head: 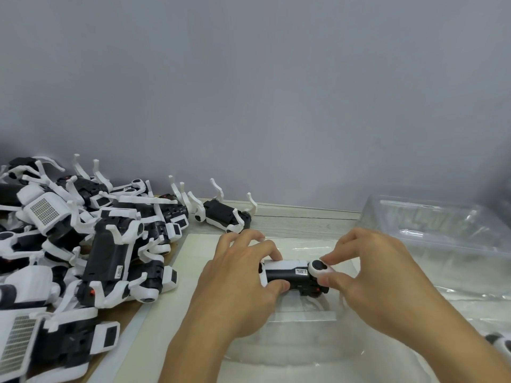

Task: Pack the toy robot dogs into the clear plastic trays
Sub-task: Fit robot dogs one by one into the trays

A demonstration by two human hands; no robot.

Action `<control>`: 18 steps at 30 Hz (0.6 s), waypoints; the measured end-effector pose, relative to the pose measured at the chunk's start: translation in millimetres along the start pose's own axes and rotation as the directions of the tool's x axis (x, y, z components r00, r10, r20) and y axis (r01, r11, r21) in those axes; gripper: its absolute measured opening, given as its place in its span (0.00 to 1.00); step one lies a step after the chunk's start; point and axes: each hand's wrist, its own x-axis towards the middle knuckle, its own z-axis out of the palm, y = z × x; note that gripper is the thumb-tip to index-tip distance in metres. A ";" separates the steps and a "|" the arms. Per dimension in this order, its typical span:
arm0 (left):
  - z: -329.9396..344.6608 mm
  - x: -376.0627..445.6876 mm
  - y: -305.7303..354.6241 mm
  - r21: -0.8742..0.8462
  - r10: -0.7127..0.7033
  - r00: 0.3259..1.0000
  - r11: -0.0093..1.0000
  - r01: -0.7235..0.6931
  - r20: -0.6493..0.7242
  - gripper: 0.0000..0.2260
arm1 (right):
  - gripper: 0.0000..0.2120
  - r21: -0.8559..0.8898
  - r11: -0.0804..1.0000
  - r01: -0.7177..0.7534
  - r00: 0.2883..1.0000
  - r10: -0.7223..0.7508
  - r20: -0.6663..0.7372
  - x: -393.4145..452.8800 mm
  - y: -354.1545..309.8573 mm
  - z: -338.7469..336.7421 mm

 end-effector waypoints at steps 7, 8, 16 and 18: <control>-0.6 -0.5 0.5 -0.017 -0.007 1.000 1.000 0.006 -0.003 0.11 | 0.17 -0.076 0.997 0.000 0.988 0.012 0.153 -5.2 -3.6 -14.4; -0.8 -0.5 0.6 -0.016 -0.007 1.000 1.000 0.007 -0.004 0.11 | 0.17 -0.086 0.996 -0.012 0.989 0.024 0.147 -5.9 -4.9 -13.7; -1.6 -0.4 0.8 -0.010 -0.023 1.000 1.000 0.023 0.013 0.12 | 0.17 -0.027 0.999 -0.040 0.993 0.042 0.112 -3.5 -1.2 -1.0; -2.2 -0.5 0.8 -0.020 -0.028 1.000 0.999 0.029 0.011 0.12 | 0.17 0.000 1.000 -0.008 0.992 0.008 0.129 -2.2 1.9 -1.7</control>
